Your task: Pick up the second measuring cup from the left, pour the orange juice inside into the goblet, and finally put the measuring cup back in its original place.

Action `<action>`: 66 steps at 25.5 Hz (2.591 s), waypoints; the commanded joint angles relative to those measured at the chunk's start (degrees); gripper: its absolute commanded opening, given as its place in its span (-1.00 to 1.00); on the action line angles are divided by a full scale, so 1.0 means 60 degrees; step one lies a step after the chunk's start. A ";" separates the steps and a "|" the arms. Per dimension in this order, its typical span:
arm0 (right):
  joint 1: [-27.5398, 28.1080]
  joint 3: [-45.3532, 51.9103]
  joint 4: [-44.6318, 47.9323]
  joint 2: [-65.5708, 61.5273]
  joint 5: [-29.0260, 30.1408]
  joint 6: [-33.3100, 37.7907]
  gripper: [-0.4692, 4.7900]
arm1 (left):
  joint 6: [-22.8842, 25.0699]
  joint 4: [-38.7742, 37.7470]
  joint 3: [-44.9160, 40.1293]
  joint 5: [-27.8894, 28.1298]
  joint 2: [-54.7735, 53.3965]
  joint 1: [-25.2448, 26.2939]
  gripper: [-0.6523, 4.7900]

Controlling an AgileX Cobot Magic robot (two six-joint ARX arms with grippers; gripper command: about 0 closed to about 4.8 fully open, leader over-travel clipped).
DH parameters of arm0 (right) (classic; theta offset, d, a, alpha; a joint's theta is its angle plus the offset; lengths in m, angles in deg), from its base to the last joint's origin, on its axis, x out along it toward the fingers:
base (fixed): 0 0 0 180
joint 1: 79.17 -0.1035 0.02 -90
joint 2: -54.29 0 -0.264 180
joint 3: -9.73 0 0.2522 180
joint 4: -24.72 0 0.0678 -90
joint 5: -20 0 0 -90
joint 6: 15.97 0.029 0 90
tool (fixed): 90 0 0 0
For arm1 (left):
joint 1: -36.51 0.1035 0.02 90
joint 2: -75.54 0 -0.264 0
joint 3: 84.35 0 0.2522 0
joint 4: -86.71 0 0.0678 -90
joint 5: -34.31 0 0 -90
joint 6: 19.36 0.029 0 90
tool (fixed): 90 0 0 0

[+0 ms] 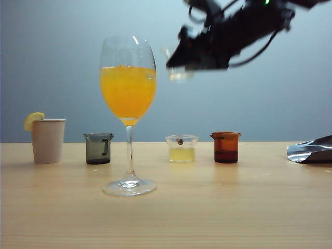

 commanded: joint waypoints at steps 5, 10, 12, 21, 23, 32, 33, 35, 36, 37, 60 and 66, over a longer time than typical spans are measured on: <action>-0.0179 -0.0033 0.1377 -0.1115 0.0372 0.0976 -0.27 | 0.0040 0.0120 0.0029 0.0000 0.0015 -0.0004 -0.78; -0.0736 -0.0033 0.1752 -0.1643 0.0328 0.0925 -0.27 | 0.0040 0.0073 0.0029 0.0142 0.0000 -0.0004 -0.78; -0.0816 -0.0033 0.2000 -0.1854 0.0328 0.0925 -0.27 | 0.0040 0.0062 0.0029 0.0146 0.0000 -0.0004 -0.78; -0.0943 -0.0036 0.3523 -0.3300 0.0328 0.0925 -0.27 | 0.0040 -0.0047 0.0025 0.0149 -0.0007 -0.0004 -0.78; -0.0954 -0.0040 0.3876 -0.3548 0.0244 0.0925 -0.27 | 0.0040 -0.0113 0.0025 0.0153 -0.0036 -0.0004 -0.78; -0.1432 -0.0062 0.5122 -0.4739 -0.0448 0.0954 -0.28 | 0.0044 -0.0186 0.0004 0.0178 -0.0237 -0.0004 -0.78; -0.1497 -0.0066 0.5286 -0.4834 -0.0736 0.0954 -0.28 | 0.0044 -0.0215 0.0004 0.0175 -0.0284 -0.0004 -0.78; -0.1596 -0.0069 0.5497 -0.4947 -0.1213 0.0954 -0.28 | 0.0044 -0.0251 0.0004 0.0175 -0.0350 -0.0004 -0.78; -0.1628 -0.0073 0.5621 -0.4994 -0.1322 0.0925 -0.28 | 0.0044 -0.0273 0.0004 0.0175 -0.0368 -0.0004 -0.78; -0.1650 -0.0069 0.5716 -0.5016 -0.1424 0.0911 -0.28 | 0.0044 -0.0277 0.0004 0.0171 -0.0401 -0.0004 -0.78; -0.2014 -0.1086 0.5581 -0.6080 -0.3355 0.0980 -0.43 | 0.0044 -0.0765 0.0004 0.0171 -0.0401 -0.0004 -0.78; -0.2004 -0.1137 0.5526 -0.6102 -0.3351 0.0980 -0.43 | 0.0044 -0.0758 0.0004 0.0175 -0.0401 -0.0004 -0.78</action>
